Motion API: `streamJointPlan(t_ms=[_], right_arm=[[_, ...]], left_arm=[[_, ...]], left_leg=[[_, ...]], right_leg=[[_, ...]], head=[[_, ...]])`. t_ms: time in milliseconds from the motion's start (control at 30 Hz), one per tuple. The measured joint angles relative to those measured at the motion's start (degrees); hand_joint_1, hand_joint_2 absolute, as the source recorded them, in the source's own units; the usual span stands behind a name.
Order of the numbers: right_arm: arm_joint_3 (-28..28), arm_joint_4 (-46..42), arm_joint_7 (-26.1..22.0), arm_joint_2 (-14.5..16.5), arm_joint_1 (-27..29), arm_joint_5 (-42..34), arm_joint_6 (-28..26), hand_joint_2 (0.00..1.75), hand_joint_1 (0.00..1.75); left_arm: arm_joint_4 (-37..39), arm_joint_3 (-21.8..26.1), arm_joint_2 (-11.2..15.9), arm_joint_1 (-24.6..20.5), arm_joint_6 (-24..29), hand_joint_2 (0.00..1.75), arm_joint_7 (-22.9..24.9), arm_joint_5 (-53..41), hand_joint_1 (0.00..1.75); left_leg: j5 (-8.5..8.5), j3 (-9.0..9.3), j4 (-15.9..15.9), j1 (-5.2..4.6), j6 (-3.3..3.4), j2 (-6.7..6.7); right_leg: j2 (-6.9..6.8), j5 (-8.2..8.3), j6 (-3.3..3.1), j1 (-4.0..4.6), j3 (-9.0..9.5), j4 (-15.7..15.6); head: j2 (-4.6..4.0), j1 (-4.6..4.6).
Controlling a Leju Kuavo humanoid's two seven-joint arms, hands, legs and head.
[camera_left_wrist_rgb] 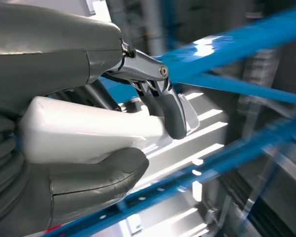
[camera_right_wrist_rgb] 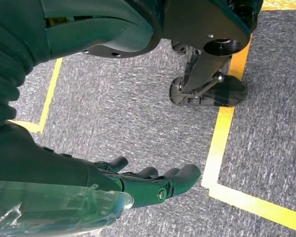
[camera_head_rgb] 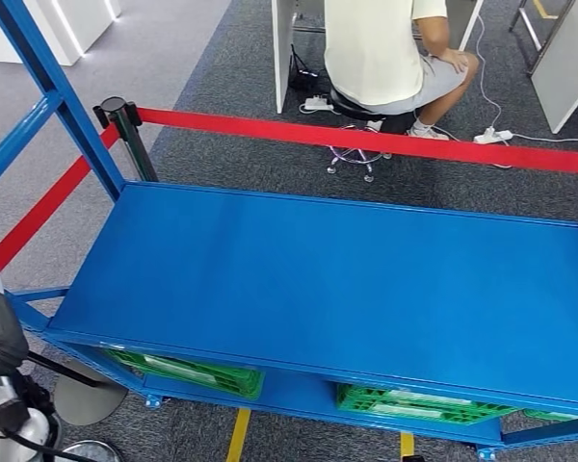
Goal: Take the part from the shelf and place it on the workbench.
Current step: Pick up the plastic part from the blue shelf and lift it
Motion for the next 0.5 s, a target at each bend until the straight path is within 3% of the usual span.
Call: streamJointPlan(t_ms=[200,333,500], right_arm=[[-0.16,-0.12,0.30,-0.54,0.96,0.68,-0.50,1.75,0.00],[-0.32,-0.21,0.48,-0.82,1.54,0.83,-0.66,1.75,0.00],[-0.33,-0.28,0.50,-0.89,1.65,0.85,-0.66,1.75,0.00]], left_arm=[[-6.10,-6.04,-5.38,3.69,0.17,1.75,-0.34,-10.72,1.75],[-7.33,-11.02,-6.77,5.03,0.18,1.75,-0.36,-11.26,1.75],[-7.99,-13.25,-7.51,5.65,0.19,1.75,-0.36,-11.36,1.75]], left_leg=[[-0.09,0.00,0.00,-0.01,0.14,-0.01],[-0.11,0.00,0.00,0.00,0.17,0.00],[-0.11,0.01,0.00,0.00,0.17,0.00]], right_leg=[[-0.02,-0.01,0.04,-0.01,0.11,-0.22],[0.00,-0.01,0.07,-0.01,0.13,-0.26],[-0.01,-0.02,0.09,0.00,0.12,-0.26]], head=[[0.00,0.01],[-0.01,0.01],[0.00,0.01]])
